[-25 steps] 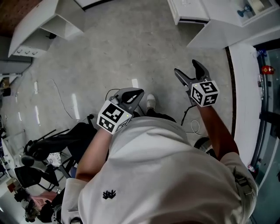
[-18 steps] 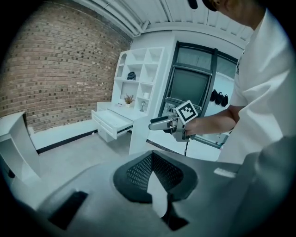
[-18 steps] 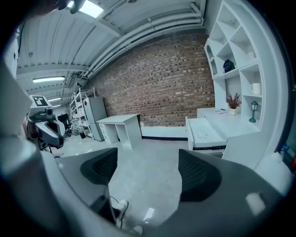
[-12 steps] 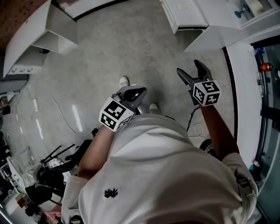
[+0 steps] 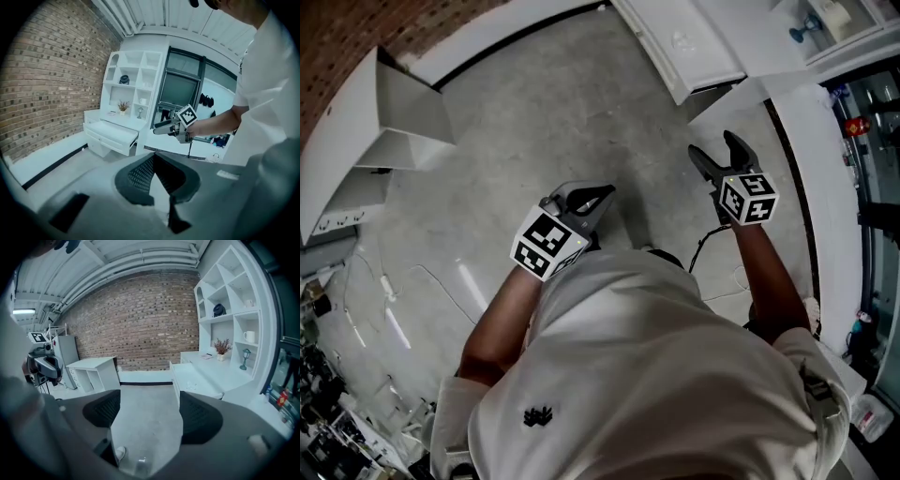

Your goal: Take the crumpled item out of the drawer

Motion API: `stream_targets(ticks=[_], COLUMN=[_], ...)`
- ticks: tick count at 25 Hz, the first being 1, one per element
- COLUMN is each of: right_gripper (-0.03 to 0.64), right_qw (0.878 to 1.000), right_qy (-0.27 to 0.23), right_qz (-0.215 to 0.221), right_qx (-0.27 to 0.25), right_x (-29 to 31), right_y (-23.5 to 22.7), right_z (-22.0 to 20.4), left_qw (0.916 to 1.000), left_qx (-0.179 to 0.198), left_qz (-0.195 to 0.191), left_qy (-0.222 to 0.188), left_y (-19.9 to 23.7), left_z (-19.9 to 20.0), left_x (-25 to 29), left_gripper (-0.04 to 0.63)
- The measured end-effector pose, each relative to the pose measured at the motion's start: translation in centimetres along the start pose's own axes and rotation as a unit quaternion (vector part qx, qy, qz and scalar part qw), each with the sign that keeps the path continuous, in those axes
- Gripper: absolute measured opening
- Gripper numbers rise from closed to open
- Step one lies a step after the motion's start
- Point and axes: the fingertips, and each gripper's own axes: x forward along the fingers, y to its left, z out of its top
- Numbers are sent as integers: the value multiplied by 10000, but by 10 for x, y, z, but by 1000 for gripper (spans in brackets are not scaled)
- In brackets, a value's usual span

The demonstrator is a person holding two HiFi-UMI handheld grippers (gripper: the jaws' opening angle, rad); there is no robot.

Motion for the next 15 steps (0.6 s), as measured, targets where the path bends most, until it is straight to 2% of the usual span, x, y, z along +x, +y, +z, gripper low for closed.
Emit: stream_targets(ticks=[7, 15], right_gripper=[403, 394], right_qw=[9989, 9978], right_qy=[0, 93], right_qz=[-442, -621], right_qx=[127, 231], right_x=[64, 105], right_y=[12, -14], right_z=[45, 67], left_qw=[9996, 9992], left_qx=[149, -51], left_qz=[-236, -332], left_qy=[-73, -217], left_y=[88, 141], left_z=[14, 28], left_x=[-36, -28], left_gripper=[6, 6])
